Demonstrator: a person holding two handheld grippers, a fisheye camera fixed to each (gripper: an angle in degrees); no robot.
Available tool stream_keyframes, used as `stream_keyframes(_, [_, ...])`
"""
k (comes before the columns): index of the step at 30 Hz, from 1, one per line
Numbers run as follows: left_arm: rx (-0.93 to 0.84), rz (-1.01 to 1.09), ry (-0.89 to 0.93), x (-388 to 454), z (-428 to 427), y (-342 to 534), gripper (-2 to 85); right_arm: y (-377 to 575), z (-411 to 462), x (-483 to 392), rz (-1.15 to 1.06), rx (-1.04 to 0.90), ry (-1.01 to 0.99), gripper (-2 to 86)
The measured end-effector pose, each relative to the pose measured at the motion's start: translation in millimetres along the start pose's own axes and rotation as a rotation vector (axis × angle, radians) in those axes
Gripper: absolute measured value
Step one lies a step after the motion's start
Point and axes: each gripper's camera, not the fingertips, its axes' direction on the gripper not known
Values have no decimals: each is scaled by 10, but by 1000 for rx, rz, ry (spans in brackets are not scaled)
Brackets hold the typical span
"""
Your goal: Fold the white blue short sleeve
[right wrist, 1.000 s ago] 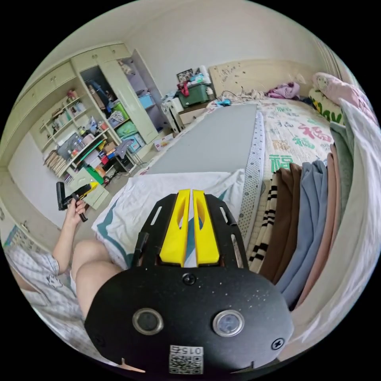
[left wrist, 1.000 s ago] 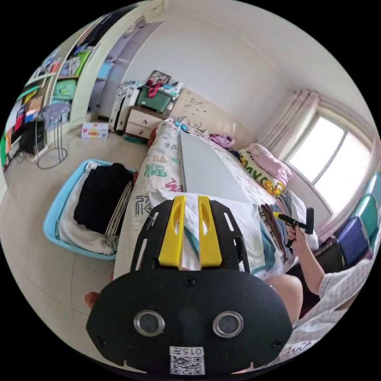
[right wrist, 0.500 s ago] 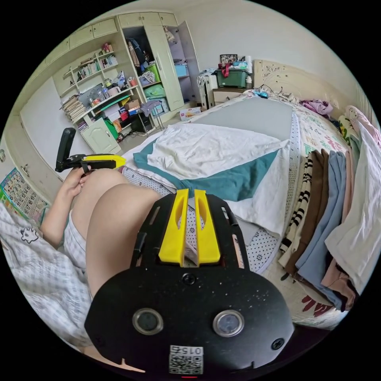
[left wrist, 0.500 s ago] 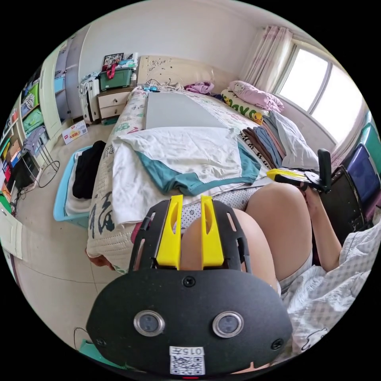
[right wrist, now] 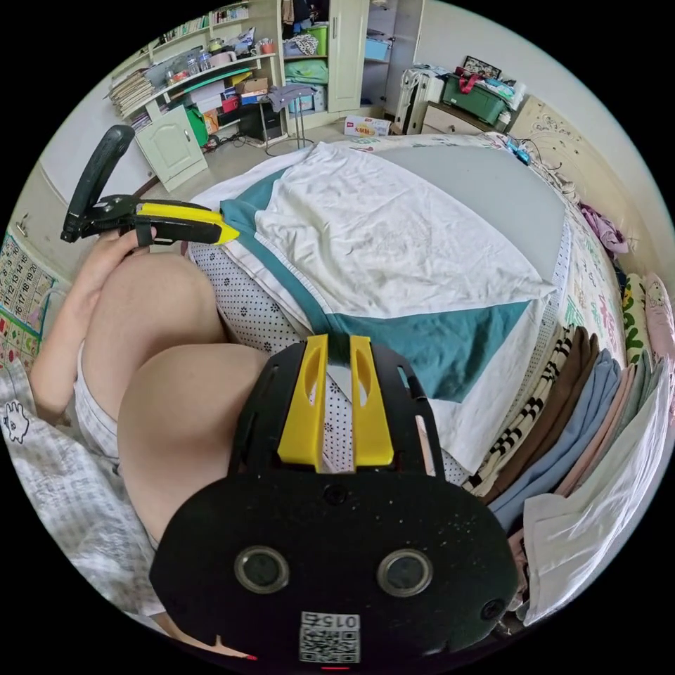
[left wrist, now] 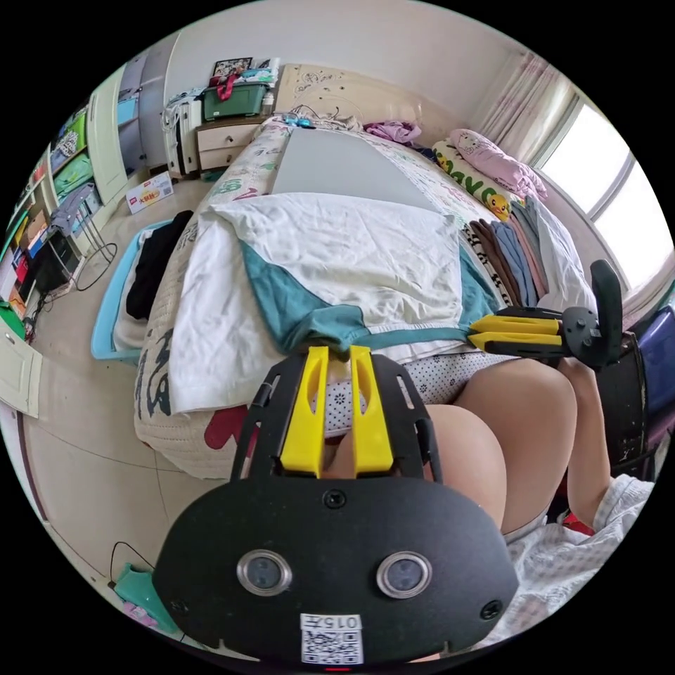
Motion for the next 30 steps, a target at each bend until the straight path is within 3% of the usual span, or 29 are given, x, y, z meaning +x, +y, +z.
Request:
stream_keyframes(9, [59, 42, 122, -123, -234, 113, -3, 965, 614, 284, 20, 35, 68, 38])
stream_keyframes(14, [-8, 38, 170, -237, -164, 66, -3, 1388, 858, 491, -36, -7, 81, 39])
stream_keyframes(21, [-69, 11, 186, -488, -60, -20, -1, 2091, 1446, 1177, 91, -22, -142, 43])
stream_keyframes(26, [-88, -39, 121, -737, -132, 84, 4, 2733, 1443, 1464, 190, 89, -157, 26])
stream_keyframes(30, [65, -119, 147, -1079, -426, 195, 26, 2972, 1160, 1277, 130, 275, -102, 23])
